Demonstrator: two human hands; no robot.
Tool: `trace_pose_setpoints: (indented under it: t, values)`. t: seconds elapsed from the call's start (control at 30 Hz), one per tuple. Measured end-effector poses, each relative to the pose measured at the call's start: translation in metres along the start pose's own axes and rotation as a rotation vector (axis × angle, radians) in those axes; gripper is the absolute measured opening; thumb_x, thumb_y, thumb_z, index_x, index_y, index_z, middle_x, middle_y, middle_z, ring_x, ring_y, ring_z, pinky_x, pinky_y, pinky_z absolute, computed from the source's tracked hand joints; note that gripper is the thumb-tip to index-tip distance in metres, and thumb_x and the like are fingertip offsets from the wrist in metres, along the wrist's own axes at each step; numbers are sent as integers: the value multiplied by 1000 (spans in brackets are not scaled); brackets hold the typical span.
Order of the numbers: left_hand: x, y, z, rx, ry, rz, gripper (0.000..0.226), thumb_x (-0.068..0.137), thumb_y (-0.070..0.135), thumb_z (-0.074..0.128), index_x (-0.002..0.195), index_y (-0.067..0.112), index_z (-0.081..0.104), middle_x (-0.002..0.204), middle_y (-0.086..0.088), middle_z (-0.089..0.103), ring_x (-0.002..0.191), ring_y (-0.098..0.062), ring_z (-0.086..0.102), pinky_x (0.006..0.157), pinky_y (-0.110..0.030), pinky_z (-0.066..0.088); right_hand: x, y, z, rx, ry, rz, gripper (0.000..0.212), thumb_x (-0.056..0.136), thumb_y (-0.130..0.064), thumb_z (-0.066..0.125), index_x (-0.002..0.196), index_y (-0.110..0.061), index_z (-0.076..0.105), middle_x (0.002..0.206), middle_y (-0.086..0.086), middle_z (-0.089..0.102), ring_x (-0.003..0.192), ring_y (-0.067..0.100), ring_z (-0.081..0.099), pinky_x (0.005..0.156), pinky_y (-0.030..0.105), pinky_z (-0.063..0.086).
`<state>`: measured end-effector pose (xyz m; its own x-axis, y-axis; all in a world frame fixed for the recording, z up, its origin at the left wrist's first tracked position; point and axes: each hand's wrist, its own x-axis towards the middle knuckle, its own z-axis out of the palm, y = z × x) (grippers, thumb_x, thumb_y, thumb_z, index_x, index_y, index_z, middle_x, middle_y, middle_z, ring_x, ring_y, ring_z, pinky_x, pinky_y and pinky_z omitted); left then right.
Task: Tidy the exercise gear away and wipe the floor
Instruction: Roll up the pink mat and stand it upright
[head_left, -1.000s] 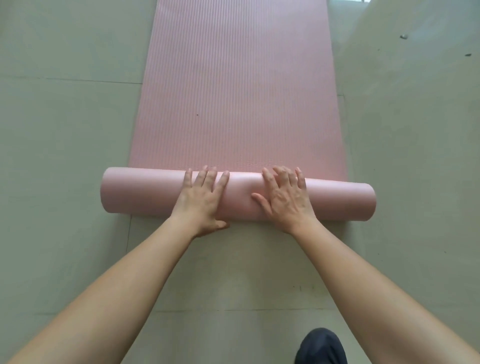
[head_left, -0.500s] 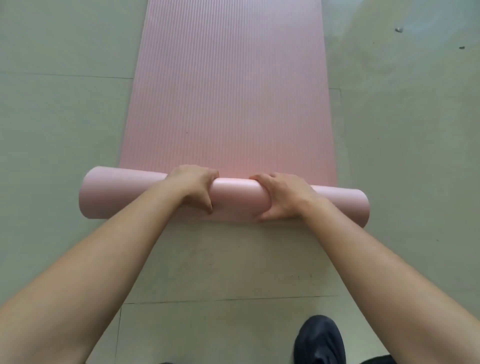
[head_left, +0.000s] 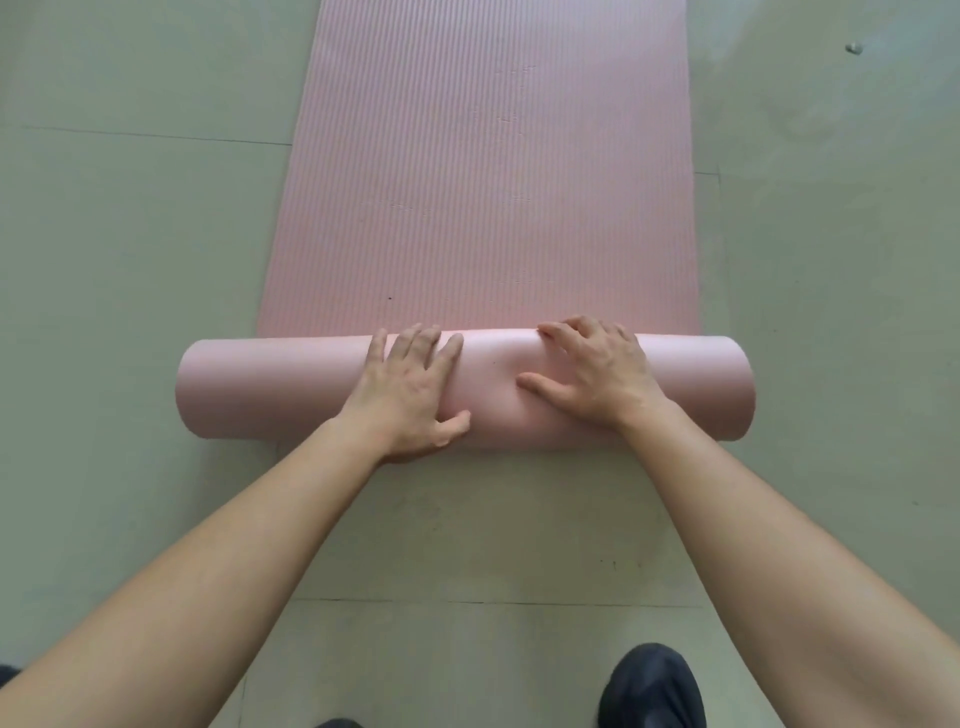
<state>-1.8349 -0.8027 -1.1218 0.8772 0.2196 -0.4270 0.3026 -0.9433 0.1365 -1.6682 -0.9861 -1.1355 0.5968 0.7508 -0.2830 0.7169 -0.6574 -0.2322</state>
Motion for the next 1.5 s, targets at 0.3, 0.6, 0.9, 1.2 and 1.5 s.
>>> trace_pose_setpoints:
  t: [0.3, 0.6, 0.9, 1.2, 1.5]
  values:
    - [12, 4, -7, 154, -20, 84, 102, 67, 55, 68, 150, 30, 15, 140, -3, 43, 126, -25, 43, 108, -49, 31, -19, 6, -7, -82, 61, 13, 76, 74, -76, 32, 121, -25, 62, 106, 5, 67, 100, 29, 62, 92, 41, 43]
    - [39, 0, -58, -80, -378, 73, 55, 65, 34, 78, 114, 32, 55, 106, 1, 67, 93, -24, 61, 73, -30, 48, -47, -19, -9, -170, 22, -220, 124, 56, -89, 57, 151, -16, 27, 140, 7, 45, 123, 29, 46, 110, 45, 33]
    - [7, 0, -40, -54, -145, 37, 87, 73, 39, 69, 148, 28, 25, 153, -11, 22, 142, -29, 21, 115, -47, 18, -7, -13, -27, -88, -260, -126, 122, 60, -71, 77, 156, -26, 16, 146, 10, 48, 134, 29, 44, 114, 45, 29]
    - [7, 21, -7, 324, -11, -73, 124, 73, 60, 68, 151, 20, -19, 161, -18, 2, 149, -35, 5, 116, -60, 9, -5, -14, -13, 23, 98, -62, 89, 79, -64, 55, 152, -21, 30, 153, 11, 36, 139, 30, 35, 119, 48, 18]
    - [18, 19, -49, 86, -220, -10, 70, 64, 40, 77, 126, 32, 46, 110, 2, 66, 103, -27, 62, 75, -32, 44, -42, -38, -2, -154, -31, -195, 115, 62, -59, 76, 155, -27, 17, 143, 8, 37, 133, 31, 39, 114, 47, 26]
